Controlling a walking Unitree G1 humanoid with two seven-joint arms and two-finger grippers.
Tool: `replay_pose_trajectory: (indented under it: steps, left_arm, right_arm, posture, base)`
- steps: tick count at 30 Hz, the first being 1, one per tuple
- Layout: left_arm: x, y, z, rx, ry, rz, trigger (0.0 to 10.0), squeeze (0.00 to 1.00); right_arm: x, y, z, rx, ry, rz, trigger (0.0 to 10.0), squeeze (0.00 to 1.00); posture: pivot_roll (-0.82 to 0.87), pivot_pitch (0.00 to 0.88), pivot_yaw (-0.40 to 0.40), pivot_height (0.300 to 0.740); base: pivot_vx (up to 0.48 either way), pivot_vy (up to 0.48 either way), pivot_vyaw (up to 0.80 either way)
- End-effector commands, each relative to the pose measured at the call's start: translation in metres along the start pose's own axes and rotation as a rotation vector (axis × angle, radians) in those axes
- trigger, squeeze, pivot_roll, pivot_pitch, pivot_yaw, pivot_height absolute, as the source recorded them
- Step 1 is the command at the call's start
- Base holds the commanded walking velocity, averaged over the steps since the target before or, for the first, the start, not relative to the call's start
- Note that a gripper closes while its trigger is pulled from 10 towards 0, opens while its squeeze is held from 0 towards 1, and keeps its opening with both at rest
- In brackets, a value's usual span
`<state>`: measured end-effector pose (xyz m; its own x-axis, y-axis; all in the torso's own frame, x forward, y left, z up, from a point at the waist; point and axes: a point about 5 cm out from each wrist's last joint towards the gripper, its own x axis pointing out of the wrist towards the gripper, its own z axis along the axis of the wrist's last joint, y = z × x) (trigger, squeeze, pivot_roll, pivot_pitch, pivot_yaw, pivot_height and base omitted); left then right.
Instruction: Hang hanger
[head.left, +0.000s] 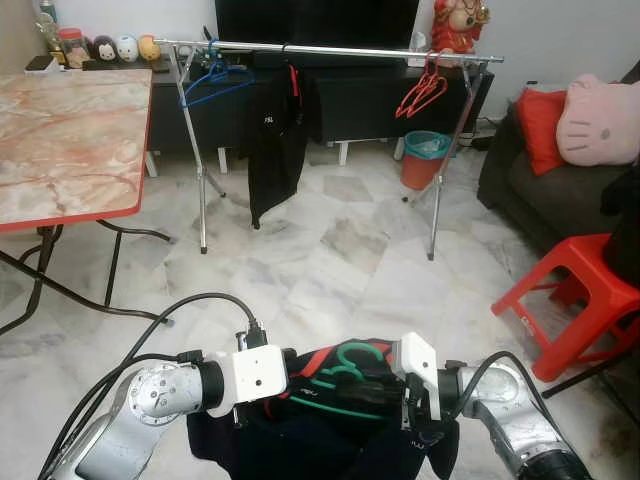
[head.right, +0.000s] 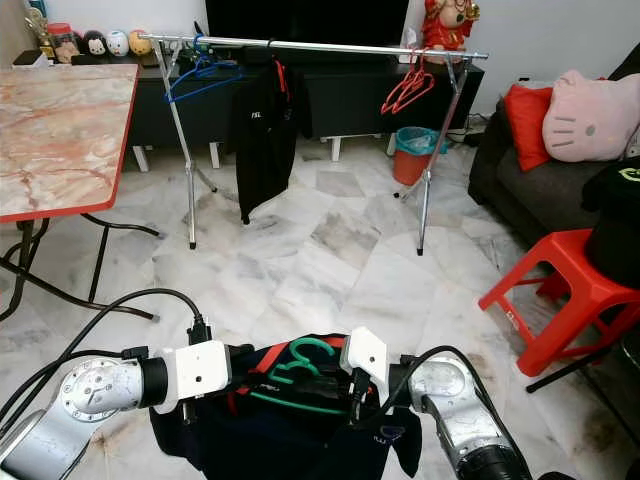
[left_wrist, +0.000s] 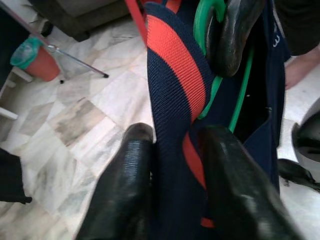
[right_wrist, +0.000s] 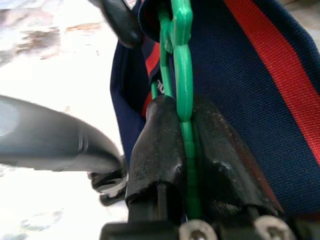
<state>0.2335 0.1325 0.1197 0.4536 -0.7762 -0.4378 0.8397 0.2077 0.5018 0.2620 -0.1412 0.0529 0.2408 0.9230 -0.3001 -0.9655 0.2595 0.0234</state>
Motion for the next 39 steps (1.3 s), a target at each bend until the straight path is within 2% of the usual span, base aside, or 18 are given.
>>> replay_pose_trajectory:
  steps: [1, 7, 10, 11, 12, 14, 15, 24, 28, 29, 34, 37, 38, 39]
  left_arm:
    - [-0.002, 0.006, 0.004, 0.016, -0.015, 0.025, 10.0, 1.00]
    - [-0.005, 0.014, 0.004, 0.001, -0.026, 0.093, 10.0, 1.00]
    - [-0.006, 0.026, 0.006, 0.006, -0.047, 0.191, 10.0, 1.00]
    - [-0.006, 0.034, 0.008, 0.016, -0.062, 0.269, 10.0, 1.00]
    - [-0.006, 0.034, 0.008, 0.016, -0.062, 0.269, 10.0, 1.00]
    - [-0.006, 0.040, 0.010, 0.002, -0.074, 0.339, 10.0, 1.00]
    - [-0.005, 0.043, 0.009, -0.010, -0.073, 0.388, 10.0, 0.00]
    - [0.006, 0.056, 0.000, -0.076, -0.008, 0.639, 10.0, 0.00]
    - [0.013, 0.059, -0.001, -0.120, 0.012, 0.714, 10.0, 0.00]
    - [0.017, 0.059, 0.000, -0.133, 0.015, 0.733, 10.0, 0.00]
    - [0.033, 0.057, 0.011, -0.154, -0.023, 0.739, 10.0, 0.00]
    - [0.037, 0.057, 0.015, -0.155, -0.032, 0.751, 10.0, 0.00]
    - [0.039, 0.056, 0.016, -0.155, -0.031, 0.751, 10.0, 0.00]
    - [0.042, 0.055, 0.016, -0.154, -0.027, 0.754, 10.0, 0.00]
  right_arm:
    - [-0.003, -0.011, 0.007, -0.029, -0.021, -0.088, 0.0, 0.00]
    - [-0.002, -0.011, 0.004, -0.022, -0.025, -0.129, 0.0, 0.00]
    - [-0.003, -0.014, 0.004, -0.033, -0.017, -0.184, 0.0, 0.00]
    - [-0.003, -0.019, 0.004, -0.050, -0.017, -0.250, 0.0, 0.00]
    - [-0.003, -0.019, 0.004, -0.050, -0.017, -0.250, 0.0, 0.00]
    - [-0.002, -0.023, 0.008, -0.057, -0.035, -0.314, 0.0, 0.00]
    - [-0.002, -0.026, 0.012, -0.048, -0.072, -0.355, 0.0, 0.00]
    - [0.008, -0.036, 0.038, -0.023, -0.257, -0.611, 0.0, 0.00]
    - [0.020, -0.030, 0.044, 0.026, -0.319, -0.608, 0.0, 0.00]
    - [0.028, -0.026, 0.046, 0.028, -0.329, -0.600, 0.0, 0.00]
    - [0.052, -0.018, 0.055, 0.051, -0.357, -0.563, 0.0, 0.00]
    - [0.059, -0.017, 0.060, 0.074, -0.377, -0.565, 0.0, 0.00]
    - [0.062, -0.016, 0.062, 0.077, -0.376, -0.563, 5.5, 0.00]
    - [0.067, -0.014, 0.063, 0.079, -0.372, -0.557, 10.0, 0.00]
  posture:
    - [0.19, 0.000, -0.090, 0.740]
    - [0.19, 0.000, -0.089, 0.740]
    - [0.19, 0.000, -0.090, 0.740]
    - [0.19, 0.000, -0.089, 0.740]
    - [0.19, 0.000, -0.089, 0.740]
    - [0.18, 0.000, -0.086, 0.740]
    - [0.18, 0.000, -0.083, 0.740]
    - [0.16, 0.000, -0.079, 0.740]
    - [0.16, 0.000, -0.080, 0.740]
    - [0.16, 0.000, -0.082, 0.740]
    - [0.17, 0.000, -0.088, 0.740]
    - [0.17, 0.000, -0.090, 0.740]
    - [0.17, 0.000, -0.090, 0.740]
    - [0.17, 0.000, -0.090, 0.740]
  base:
    - [0.000, 0.000, 0.00]
    - [0.000, 0.000, 0.00]
    - [0.000, 0.000, 0.00]
    - [0.000, 0.000, 0.00]
    - [0.000, 0.000, 0.00]
    - [0.000, 0.000, 0.00]
    - [0.000, 0.000, 0.00]
    - [0.000, 0.000, 0.00]
    - [0.000, 0.000, 0.00]
    - [0.000, 0.000, 0.00]
    - [0.000, 0.000, 0.00]
    - [0.000, 0.000, 0.00]
    - [0.000, 0.000, 0.00]
    - [0.000, 0.000, 0.00]
